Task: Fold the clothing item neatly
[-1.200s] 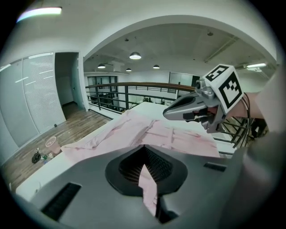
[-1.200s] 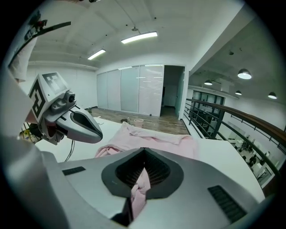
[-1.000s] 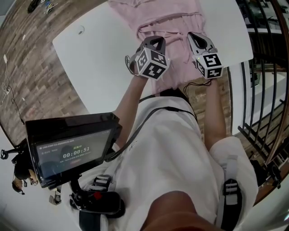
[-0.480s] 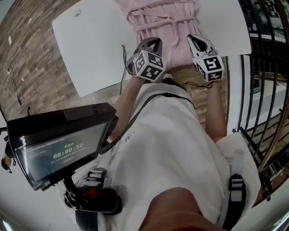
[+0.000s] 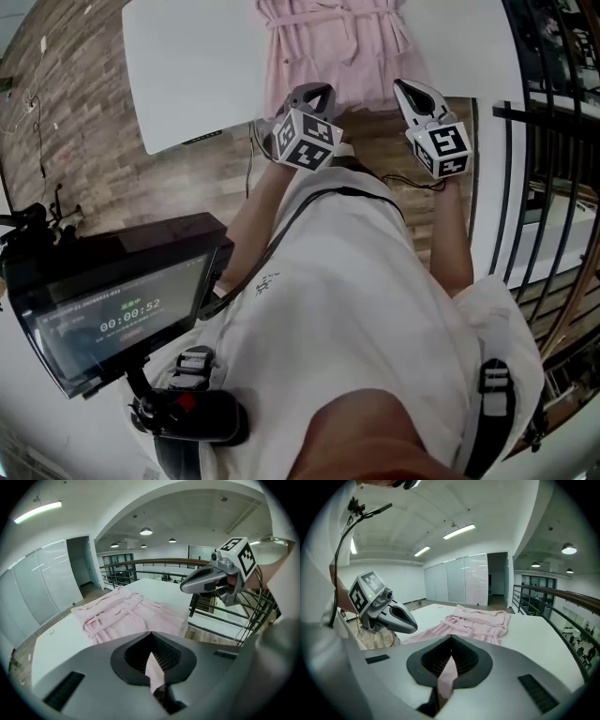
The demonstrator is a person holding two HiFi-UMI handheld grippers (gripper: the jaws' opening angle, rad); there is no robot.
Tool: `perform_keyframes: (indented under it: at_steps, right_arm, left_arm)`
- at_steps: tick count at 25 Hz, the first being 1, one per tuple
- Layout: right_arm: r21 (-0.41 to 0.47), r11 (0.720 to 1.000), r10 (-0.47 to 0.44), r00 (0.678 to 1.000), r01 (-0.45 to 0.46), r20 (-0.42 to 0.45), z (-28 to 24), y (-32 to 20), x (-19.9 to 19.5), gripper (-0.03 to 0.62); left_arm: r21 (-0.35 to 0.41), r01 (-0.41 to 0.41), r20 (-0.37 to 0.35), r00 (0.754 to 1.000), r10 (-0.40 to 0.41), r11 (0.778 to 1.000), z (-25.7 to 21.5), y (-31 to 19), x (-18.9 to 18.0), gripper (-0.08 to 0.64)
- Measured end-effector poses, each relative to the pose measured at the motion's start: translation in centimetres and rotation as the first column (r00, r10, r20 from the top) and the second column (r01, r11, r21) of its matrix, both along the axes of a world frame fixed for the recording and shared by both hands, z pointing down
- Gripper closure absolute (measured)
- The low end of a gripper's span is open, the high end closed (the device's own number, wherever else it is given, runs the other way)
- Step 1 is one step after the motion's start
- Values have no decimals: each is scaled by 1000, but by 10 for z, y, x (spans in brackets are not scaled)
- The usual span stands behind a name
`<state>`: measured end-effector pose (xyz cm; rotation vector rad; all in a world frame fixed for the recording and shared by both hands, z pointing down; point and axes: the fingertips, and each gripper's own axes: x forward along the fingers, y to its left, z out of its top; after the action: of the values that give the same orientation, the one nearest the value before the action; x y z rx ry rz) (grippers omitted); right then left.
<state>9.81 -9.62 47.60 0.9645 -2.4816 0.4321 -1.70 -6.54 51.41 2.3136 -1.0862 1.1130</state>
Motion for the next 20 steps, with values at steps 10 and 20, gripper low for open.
perform_keyframes:
  at_steps: [10,20]
  right_arm:
    - [-4,1000,-3,1000,3,31,4,95,53,588]
    - [-48,998,38,990,-45,-135,60,140,97,588]
  left_arm:
    - [-11,82,0,997,-82,997,2,109,26,557]
    - [-49,177,86,981,-172,983,63,164,-33,557]
